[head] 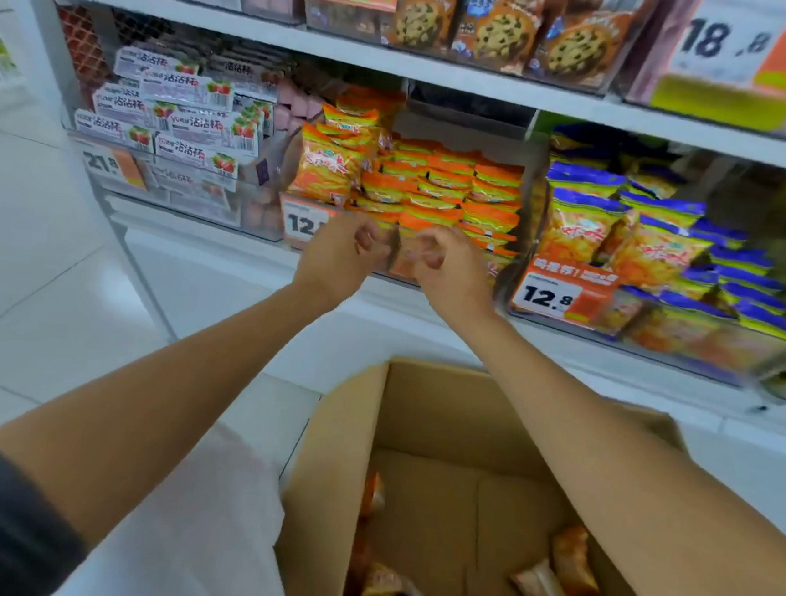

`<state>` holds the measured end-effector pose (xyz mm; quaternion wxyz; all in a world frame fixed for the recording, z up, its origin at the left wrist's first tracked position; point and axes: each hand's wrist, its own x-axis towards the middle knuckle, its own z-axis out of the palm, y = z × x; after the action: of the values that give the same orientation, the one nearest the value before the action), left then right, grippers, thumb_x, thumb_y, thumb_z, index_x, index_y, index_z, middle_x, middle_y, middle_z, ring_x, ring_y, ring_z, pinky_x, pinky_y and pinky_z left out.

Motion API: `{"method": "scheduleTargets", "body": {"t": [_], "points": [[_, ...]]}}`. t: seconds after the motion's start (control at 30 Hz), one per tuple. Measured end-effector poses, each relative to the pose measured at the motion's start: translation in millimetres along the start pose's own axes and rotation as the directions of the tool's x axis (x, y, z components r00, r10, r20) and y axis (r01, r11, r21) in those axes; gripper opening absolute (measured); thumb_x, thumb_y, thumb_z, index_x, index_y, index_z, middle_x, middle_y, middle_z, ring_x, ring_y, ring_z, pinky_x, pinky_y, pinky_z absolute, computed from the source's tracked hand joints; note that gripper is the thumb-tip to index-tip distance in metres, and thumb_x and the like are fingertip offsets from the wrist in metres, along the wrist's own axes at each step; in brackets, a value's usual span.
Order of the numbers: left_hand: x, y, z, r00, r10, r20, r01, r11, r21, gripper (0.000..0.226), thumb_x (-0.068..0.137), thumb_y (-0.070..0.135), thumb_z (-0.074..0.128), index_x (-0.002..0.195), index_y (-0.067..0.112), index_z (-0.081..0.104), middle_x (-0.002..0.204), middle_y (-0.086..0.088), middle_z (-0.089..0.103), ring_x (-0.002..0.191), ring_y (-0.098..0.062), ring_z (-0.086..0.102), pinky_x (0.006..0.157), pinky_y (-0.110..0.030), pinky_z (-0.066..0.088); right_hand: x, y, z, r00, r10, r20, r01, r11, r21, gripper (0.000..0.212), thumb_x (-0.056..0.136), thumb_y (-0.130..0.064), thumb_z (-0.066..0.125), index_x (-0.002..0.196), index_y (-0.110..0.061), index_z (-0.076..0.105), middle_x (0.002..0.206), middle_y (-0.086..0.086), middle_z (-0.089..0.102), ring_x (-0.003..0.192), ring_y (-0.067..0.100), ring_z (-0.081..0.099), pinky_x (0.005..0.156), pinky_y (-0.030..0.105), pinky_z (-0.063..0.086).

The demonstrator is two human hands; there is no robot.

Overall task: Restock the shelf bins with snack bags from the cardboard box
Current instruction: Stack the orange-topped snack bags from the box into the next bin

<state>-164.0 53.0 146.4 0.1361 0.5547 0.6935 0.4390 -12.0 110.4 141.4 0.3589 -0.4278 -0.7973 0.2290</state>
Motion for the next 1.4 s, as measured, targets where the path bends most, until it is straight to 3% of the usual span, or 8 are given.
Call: {"method": "scheduleTargets", "body": {"t": [0.37, 0.5, 0.6, 0.87, 1.0, 1.13, 1.3, 1.4], "points": [[-135, -40, 169, 0.758, -0.258, 0.599, 0.197, 0.966, 0.166, 0.019, 0.089, 0.026, 0.070, 0.104, 0.013, 0.067, 0.098, 0.001, 0.066, 0.093, -0.013, 0.062, 0.079, -0.025, 0.047, -195, 182, -43, 0.780, 0.476, 0.406, -0.387, 0.877, -0.285, 0.025, 0.091, -0.012, 0.058, 0.113, -0.019, 0.068, 0.115, -0.001, 0.066, 0.106, 0.015, 0.060, 0.091, 0.029, 0.049], [-165, -93, 215, 0.555, -0.532, 0.639, 0.402, 0.845, 0.354, 0.017, 0.092, 0.008, 0.063, 0.108, 0.007, 0.061, 0.107, -0.009, 0.062, 0.092, -0.020, 0.058, 0.078, -0.032, 0.049, -240, 240, -29, 0.631, 0.630, 0.453, -0.542, 0.776, -0.324, 0.023, 0.088, -0.006, 0.056, 0.105, -0.014, 0.069, 0.096, 0.001, 0.065, 0.094, 0.017, 0.061, 0.073, 0.020, 0.039], [-178, -138, 242, 0.390, -0.659, 0.644, 0.201, 0.743, 0.638, 0.048, 0.092, 0.005, 0.061, 0.137, 0.009, 0.048, 0.132, -0.015, 0.055, 0.116, -0.029, 0.056, 0.099, -0.036, 0.047, -260, 267, -12, 0.565, 0.674, 0.476, -0.637, 0.723, -0.268, 0.022, 0.087, 0.000, 0.055, 0.099, -0.012, 0.069, 0.091, 0.000, 0.063, 0.092, 0.017, 0.060, 0.074, 0.019, 0.041], [-177, -130, 252, 0.404, -0.746, 0.530, 0.181, 0.633, 0.752, 0.023, 0.096, 0.018, 0.056, 0.117, 0.017, 0.065, 0.123, -0.005, 0.064, 0.113, -0.024, 0.060, 0.087, -0.030, 0.048, -278, 291, 2, 0.548, 0.676, 0.494, -0.692, 0.698, -0.188, 0.022, 0.091, -0.005, 0.058, 0.105, -0.018, 0.069, 0.106, -0.001, 0.065, 0.099, 0.015, 0.060, 0.089, 0.029, 0.050], [-170, -110, 269, 0.320, -0.723, 0.612, 0.397, 0.689, 0.607, 0.010, 0.093, 0.009, 0.060, 0.102, 0.011, 0.064, 0.100, -0.006, 0.064, 0.088, -0.012, 0.061, 0.064, -0.018, 0.042, -281, 290, -3, 0.540, 0.695, 0.474, -0.740, 0.661, -0.125, 0.028, 0.089, -0.005, 0.061, 0.114, -0.018, 0.066, 0.113, 0.000, 0.064, 0.107, 0.016, 0.058, 0.091, 0.026, 0.048], [-179, -84, 298, 0.372, -0.530, 0.762, 0.464, 0.817, 0.342, 0.021, 0.096, 0.022, 0.061, 0.111, 0.010, 0.069, 0.108, -0.003, 0.066, 0.099, -0.014, 0.057, 0.084, -0.025, 0.040, -276, 278, -2, 0.500, 0.658, 0.563, -0.810, 0.585, 0.035, 0.065, 0.085, -0.010, 0.072, 0.142, -0.023, 0.045, 0.143, 0.002, 0.048, 0.125, 0.016, 0.047, 0.091, 0.021, 0.042], [-188, -63, 303, 0.234, -0.507, 0.830, 0.876, 0.481, 0.047, 0.037, 0.090, 0.039, 0.065, 0.122, 0.021, 0.056, 0.112, 0.000, 0.068, 0.102, -0.016, 0.065, 0.088, -0.035, 0.052, -263, 274, -8, 0.448, 0.659, 0.604, -0.892, 0.292, 0.344, 0.060, 0.085, -0.007, 0.071, 0.139, -0.009, 0.044, 0.129, 0.013, 0.058, 0.114, 0.026, 0.061, 0.089, 0.032, 0.055], [-196, -68, 302, 0.220, -0.533, 0.817, 0.880, 0.469, 0.069, 0.037, 0.089, 0.035, 0.067, 0.121, 0.018, 0.056, 0.110, -0.004, 0.071, 0.099, -0.016, 0.068, 0.082, -0.030, 0.055, -261, 283, -11, 0.437, 0.658, 0.613, -0.899, 0.352, 0.261, 0.057, 0.087, -0.021, 0.069, 0.139, -0.018, 0.047, 0.129, 0.007, 0.059, 0.116, 0.021, 0.058, 0.097, 0.032, 0.047]]}}
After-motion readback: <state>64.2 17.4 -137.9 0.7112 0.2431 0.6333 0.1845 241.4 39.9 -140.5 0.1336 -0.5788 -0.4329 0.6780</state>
